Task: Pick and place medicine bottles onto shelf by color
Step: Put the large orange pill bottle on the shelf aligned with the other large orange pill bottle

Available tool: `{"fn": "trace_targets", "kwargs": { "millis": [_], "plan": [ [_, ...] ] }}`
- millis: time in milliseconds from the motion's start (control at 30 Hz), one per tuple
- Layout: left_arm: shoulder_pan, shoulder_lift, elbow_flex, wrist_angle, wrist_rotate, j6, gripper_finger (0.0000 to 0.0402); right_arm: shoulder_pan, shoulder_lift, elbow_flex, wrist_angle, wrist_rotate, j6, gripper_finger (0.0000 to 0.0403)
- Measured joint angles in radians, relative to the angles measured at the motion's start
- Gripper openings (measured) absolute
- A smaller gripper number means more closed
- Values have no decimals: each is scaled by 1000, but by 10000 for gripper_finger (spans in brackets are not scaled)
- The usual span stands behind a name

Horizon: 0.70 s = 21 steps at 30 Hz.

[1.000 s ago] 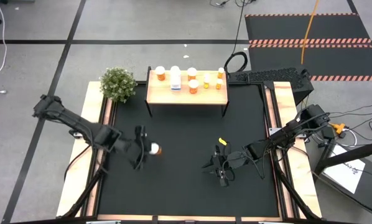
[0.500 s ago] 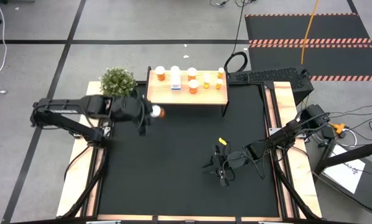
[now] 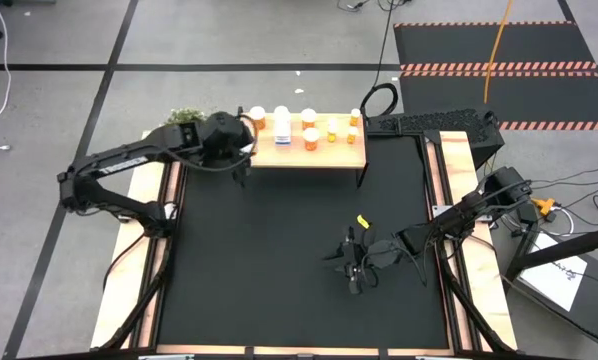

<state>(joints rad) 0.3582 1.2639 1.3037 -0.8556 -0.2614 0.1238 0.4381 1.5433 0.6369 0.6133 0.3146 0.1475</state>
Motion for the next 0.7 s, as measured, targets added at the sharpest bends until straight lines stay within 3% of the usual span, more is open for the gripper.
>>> {"fn": "trace_targets", "kwargs": {
  "millis": [233,500,700],
  "plan": [
    [74,82,0,49,0,6,225,-7,-141,0,-104,4,-8,98],
    [128,116,0,68,5,-28,225,-7,-336,0,-278,109,-17,98],
    [189,149,0,100,106,-59,225,-7,-386,0,-283,109,-54,98]
  ]
}}
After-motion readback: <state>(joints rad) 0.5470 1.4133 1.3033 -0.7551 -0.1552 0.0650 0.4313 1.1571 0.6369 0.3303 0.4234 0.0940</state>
